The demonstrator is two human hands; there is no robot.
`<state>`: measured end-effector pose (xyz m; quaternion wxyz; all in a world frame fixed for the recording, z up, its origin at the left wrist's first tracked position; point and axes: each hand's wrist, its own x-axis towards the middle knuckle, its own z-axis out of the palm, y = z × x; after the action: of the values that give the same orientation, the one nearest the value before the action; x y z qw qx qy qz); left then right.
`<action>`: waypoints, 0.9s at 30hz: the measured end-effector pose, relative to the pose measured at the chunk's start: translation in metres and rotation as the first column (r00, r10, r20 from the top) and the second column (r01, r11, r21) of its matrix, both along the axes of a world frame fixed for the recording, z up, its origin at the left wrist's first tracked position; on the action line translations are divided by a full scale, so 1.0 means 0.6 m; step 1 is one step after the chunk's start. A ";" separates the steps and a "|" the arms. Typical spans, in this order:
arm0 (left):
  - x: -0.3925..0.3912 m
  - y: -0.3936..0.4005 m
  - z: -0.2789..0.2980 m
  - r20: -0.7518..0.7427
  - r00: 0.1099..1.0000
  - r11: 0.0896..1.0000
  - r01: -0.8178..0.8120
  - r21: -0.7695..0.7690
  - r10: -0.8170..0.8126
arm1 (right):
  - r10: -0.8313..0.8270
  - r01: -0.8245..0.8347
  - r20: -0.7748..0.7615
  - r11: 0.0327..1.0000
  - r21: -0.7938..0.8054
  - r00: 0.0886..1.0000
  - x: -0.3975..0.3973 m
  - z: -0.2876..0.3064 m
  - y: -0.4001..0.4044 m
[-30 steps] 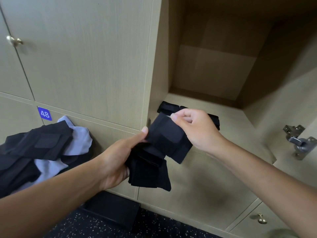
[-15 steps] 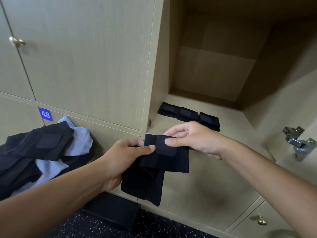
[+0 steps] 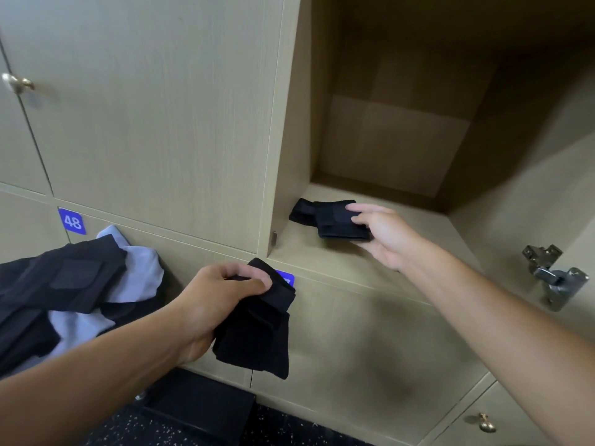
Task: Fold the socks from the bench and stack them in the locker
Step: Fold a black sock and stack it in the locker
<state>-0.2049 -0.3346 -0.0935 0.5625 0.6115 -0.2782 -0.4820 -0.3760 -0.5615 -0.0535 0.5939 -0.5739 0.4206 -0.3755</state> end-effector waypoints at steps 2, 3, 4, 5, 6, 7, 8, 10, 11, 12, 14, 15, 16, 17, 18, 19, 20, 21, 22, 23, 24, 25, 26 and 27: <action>-0.001 -0.002 -0.002 0.001 1.000 1.000 0.000 -0.007 0.000 | -0.048 0.047 0.054 0.999 0.020 0.997 0.024 0.002 -0.018; -0.001 -0.003 -0.003 0.005 1.000 1.000 -0.001 -0.013 0.001 | -0.075 0.074 0.061 0.997 0.015 0.995 0.036 0.001 -0.029; -0.001 -0.004 -0.004 0.012 1.000 1.000 -0.004 -0.016 0.004 | -0.110 0.109 0.058 0.994 0.009 0.992 0.048 -0.001 -0.039; 0.000 -0.005 -0.005 0.018 1.000 1.000 -0.008 -0.017 0.008 | -0.143 0.143 0.047 0.990 0.004 0.989 0.058 -0.003 -0.050; 0.001 -0.006 -0.006 0.020 1.000 1.000 -0.011 -0.017 0.011 | -0.170 0.170 0.031 0.985 0.001 0.985 0.068 -0.006 -0.061; 0.002 -0.006 -0.007 0.020 1.000 1.000 -0.011 -0.017 0.011 | -0.183 0.183 0.019 0.983 -0.002 0.983 0.076 -0.009 -0.071; 0.004 -0.007 -0.008 0.018 1.000 1.000 -0.011 -0.016 0.011 | -0.186 0.186 0.006 0.982 -0.005 0.982 0.082 -0.010 -0.079; 0.007 -0.008 -0.009 0.020 1.000 1.000 -0.011 -0.012 0.011 | -0.188 0.188 -0.001 0.982 -0.011 0.982 0.091 -0.010 -0.093; 0.009 -0.008 -0.010 0.022 1.000 1.000 -0.011 -0.010 0.011 | -0.192 0.192 0.002 0.981 -0.014 0.981 0.096 -0.011 -0.100; 0.011 -0.009 -0.010 0.023 1.000 1.000 -0.011 -0.008 0.011 | -0.197 0.197 0.004 0.980 -0.014 0.980 0.101 -0.014 -0.106; 0.014 -0.011 -0.013 0.021 1.000 1.000 -0.016 -0.002 0.016 | -0.210 0.210 -0.006 0.978 -0.016 0.978 0.113 -0.022 -0.116; 0.015 -0.012 -0.014 0.021 1.000 1.000 -0.019 0.001 0.019 | -0.221 0.221 -0.024 0.975 -0.030 0.975 0.119 -0.027 -0.119; 0.017 -0.014 -0.015 0.023 1.000 1.000 -0.021 0.004 0.021 | -0.240 0.238 -0.041 0.970 -0.046 0.970 0.124 -0.031 -0.123; 0.019 -0.016 -0.017 0.026 0.999 1.000 -0.023 0.007 0.023 | -0.262 0.259 -0.047 0.964 -0.057 0.964 0.129 -0.034 -0.127; 0.020 -0.017 -0.017 0.027 0.999 1.000 -0.024 0.010 0.023 | -0.276 0.274 -0.040 0.960 -0.057 0.960 0.133 -0.035 -0.130; 0.022 -0.018 -0.018 0.028 0.999 1.000 -0.023 0.011 0.022 | -0.285 0.283 -0.028 0.958 -0.051 0.958 0.136 -0.036 -0.132; 0.023 -0.019 -0.019 0.028 0.999 1.000 -0.020 0.011 0.019 | -0.288 0.287 -0.018 0.957 -0.047 0.957 0.138 -0.037 -0.133; 0.025 -0.019 -0.019 0.027 0.999 1.000 -0.017 0.011 0.016 | -0.289 0.288 -0.012 0.957 -0.046 0.957 0.140 -0.039 -0.135; 0.026 -0.020 -0.019 0.029 0.999 1.000 -0.015 0.013 0.014 | -0.288 0.288 -0.008 0.957 -0.045 0.958 0.142 -0.042 -0.137; 0.028 -0.021 -0.020 0.033 0.999 1.000 -0.012 0.016 0.012 | -0.286 0.286 -0.005 0.957 -0.043 0.958 0.143 -0.045 -0.138; 0.029 -0.021 -0.020 0.036 0.999 1.000 -0.009 0.018 0.009 | -0.284 0.283 -0.009 0.958 -0.047 0.959 0.144 -0.047 -0.138; 0.031 -0.022 -0.021 0.038 0.999 1.000 -0.006 0.020 0.006 | -0.284 0.282 -0.023 0.958 -0.058 0.959 0.145 -0.048 -0.140; 0.033 -0.023 -0.022 0.039 0.999 1.000 -0.005 0.023 0.004 | -0.289 0.284 -0.047 0.956 -0.078 0.956 0.145 -0.048 -0.141; 0.035 -0.024 -0.023 0.039 0.999 1.000 -0.003 0.025 0.002 | -0.296 0.287 -0.078 0.952 -0.110 0.952 0.144 -0.048 -0.142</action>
<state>-0.1840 -0.3489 -0.1075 0.5499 0.6280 -0.2826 -0.4726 -0.2897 -0.6468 -0.0825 0.4828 -0.5507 0.5095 -0.4518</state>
